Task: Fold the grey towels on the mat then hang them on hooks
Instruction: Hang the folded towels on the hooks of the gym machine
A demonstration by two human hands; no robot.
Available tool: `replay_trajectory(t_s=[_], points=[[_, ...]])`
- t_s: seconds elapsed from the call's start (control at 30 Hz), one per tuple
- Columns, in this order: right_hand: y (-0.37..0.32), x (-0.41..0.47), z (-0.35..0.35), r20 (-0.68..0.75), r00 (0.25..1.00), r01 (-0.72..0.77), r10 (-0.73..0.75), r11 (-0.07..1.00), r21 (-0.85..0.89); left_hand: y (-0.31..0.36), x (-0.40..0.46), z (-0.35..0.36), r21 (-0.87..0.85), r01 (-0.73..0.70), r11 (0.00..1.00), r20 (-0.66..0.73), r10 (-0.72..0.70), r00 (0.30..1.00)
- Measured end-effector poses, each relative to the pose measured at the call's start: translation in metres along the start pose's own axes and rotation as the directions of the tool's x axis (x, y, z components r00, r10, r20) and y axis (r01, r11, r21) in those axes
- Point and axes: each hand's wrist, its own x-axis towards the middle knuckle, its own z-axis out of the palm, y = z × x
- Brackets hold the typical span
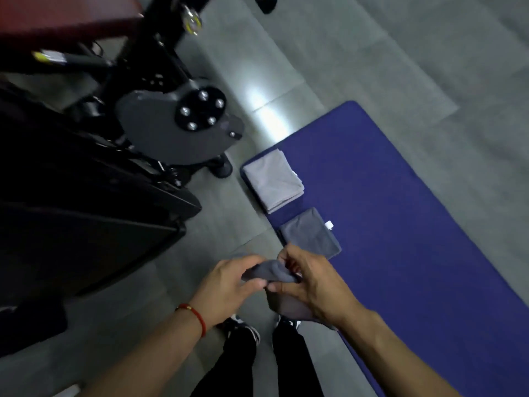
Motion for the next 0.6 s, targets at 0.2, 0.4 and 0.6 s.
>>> replay_trajectory(t_s=[0.2, 0.4, 0.6], points=[[-0.137, -0.023, 0.006, -0.089, 0.964, 0.246, -0.250, 0.968, -0.051, 0.037, -0.118, -0.086, -0.090, -0.018, 0.996, -0.179, 0.001, 0.984], [-0.284, -0.033, 0.069, -0.240, 0.813, 0.486, -0.530, 0.846, -0.219, 0.027, -0.250, -0.161, -0.191, -0.145, 0.971, -0.424, 0.052, 0.904], [-0.432, -0.025, 0.158, -0.216, 0.741, 0.629, -0.635, 0.770, -0.109, -0.003, -0.387, -0.255, -0.200, -0.329, 0.923, -0.580, 0.159, 0.799]])
